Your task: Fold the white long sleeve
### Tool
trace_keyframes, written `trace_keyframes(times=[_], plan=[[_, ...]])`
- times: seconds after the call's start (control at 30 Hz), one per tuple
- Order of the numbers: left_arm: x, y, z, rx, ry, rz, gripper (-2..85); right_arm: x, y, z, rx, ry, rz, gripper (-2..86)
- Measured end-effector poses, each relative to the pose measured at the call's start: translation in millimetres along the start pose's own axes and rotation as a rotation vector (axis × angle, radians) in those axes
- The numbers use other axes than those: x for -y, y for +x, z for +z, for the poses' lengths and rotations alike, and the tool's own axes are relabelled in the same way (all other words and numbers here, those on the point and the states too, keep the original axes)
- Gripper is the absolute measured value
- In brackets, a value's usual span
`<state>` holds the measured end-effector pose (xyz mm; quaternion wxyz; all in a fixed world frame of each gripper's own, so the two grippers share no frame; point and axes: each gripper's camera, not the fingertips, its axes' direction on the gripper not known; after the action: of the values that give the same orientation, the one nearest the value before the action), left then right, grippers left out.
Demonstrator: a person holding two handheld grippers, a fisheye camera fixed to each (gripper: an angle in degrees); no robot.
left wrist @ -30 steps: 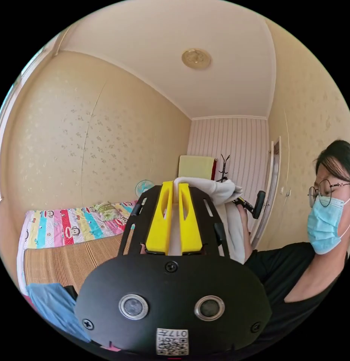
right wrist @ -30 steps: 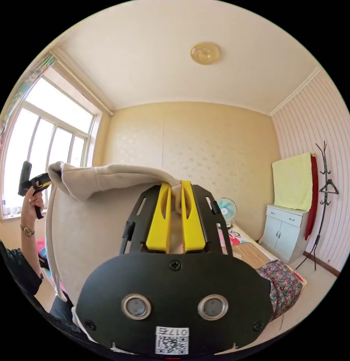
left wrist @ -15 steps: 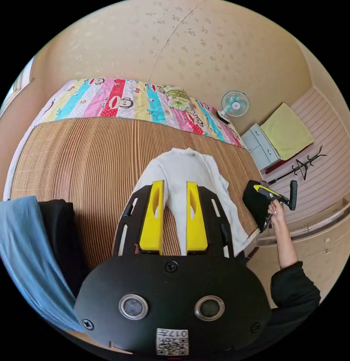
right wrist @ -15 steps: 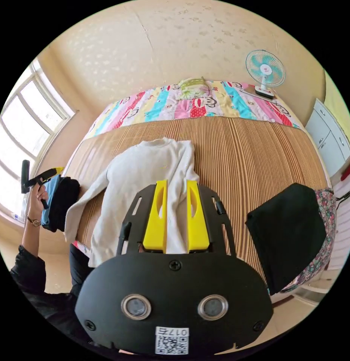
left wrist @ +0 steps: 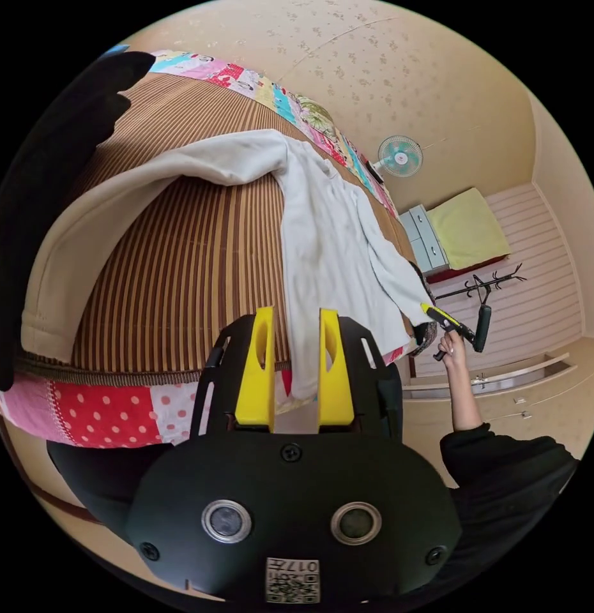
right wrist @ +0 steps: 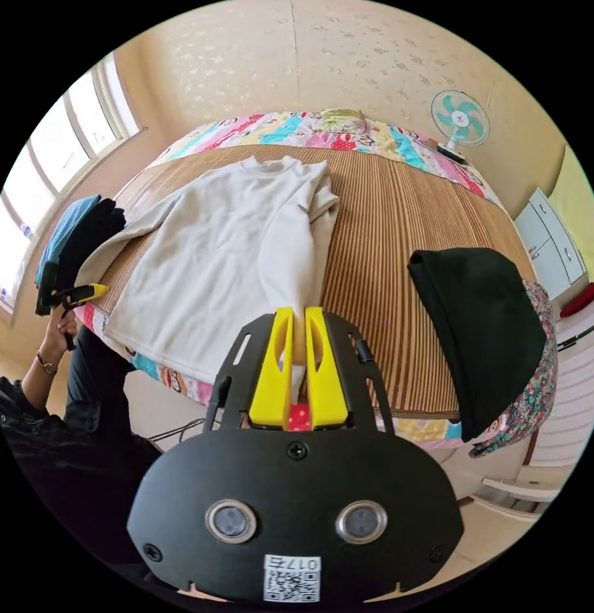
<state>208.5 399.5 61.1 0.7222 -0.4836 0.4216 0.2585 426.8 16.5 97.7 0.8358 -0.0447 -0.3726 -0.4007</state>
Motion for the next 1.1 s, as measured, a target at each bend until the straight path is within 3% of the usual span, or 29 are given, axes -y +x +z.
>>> trace_keyframes(times=[0.1,0.17,0.23,0.43,0.53,0.6,0.63,0.7,0.83,0.93,1.1], plan=[[-10.2,2.2,-7.8,-0.003,0.0,0.032,10.3,2.2,103.9,-76.6,-0.129,0.221,0.301,5.7],[-15.3,1.5,-9.5,0.015,-0.018,0.048,10.4,-27.5,180.9,-114.9,-0.248,0.345,0.624,7.7],[-18.6,-1.7,-11.3,0.01,-0.021,0.041,10.5,-43.8,207.1,-112.5,-0.181,0.33,0.702,8.8],[-26.0,-12.0,0.8,0.037,-0.093,0.024,10.7,-74.4,149.8,7.3,0.059,0.007,0.416,11.7],[-29.6,-11.6,0.9,0.112,-0.096,0.032,7.3,-102.2,124.0,51.9,0.173,-0.06,0.413,11.5],[-28.6,-12.5,-2.3,0.169,-0.114,0.033,5.0,-117.0,117.4,48.6,0.126,0.042,0.445,8.2],[-26.6,-13.0,-4.7,0.166,-0.142,0.053,4.3,-118.9,117.4,49.7,0.166,0.031,0.432,3.5],[-23.4,-14.1,-12.3,0.129,-0.183,0.094,3.5,-116.6,120.9,50.8,0.318,0.007,0.385,2.0],[-27.7,-25.4,-68.1,-0.17,-0.186,0.133,2.2,-133.9,141.6,3.6,0.404,0.096,0.385,0.9],[-48.7,-22.6,-113.3,-0.169,-0.181,0.19,2.2,-168.1,157.0,-42.6,0.479,0.199,0.393,1.0],[-92.3,-41.4,-134.1,-0.054,-0.208,0.142,2.9,-213.1,153.5,-59.7,0.301,0.185,0.368,4.6]])
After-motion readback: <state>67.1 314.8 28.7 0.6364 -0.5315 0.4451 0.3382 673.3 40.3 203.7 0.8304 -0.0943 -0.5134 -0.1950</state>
